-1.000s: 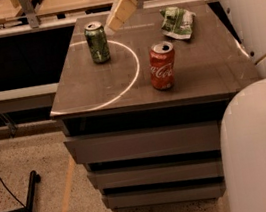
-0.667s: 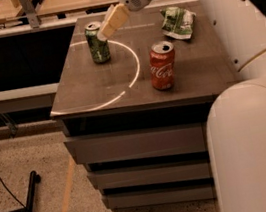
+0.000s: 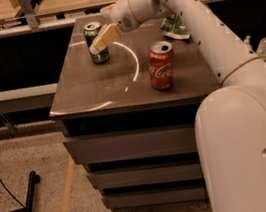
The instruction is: Knock green can over
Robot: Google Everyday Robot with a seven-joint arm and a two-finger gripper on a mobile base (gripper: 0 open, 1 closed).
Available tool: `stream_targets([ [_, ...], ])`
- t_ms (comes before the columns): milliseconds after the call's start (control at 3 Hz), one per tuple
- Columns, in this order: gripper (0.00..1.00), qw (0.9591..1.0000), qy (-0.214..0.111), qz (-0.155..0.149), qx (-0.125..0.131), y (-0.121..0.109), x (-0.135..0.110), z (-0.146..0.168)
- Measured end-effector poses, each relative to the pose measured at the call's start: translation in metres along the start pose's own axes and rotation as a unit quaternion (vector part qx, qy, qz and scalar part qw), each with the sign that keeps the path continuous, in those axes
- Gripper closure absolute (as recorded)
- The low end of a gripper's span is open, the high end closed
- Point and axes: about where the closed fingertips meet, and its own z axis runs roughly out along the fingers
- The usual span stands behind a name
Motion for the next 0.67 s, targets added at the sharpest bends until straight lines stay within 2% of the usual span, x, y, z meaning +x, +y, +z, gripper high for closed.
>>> stream_targets([
  [333,0.00,0.9995,-0.020,0.021,-0.009,0.001,0.011,0.014],
  [667,0.18,0.9982,-0.049,0.032,-0.016,0.005,0.014,0.025],
])
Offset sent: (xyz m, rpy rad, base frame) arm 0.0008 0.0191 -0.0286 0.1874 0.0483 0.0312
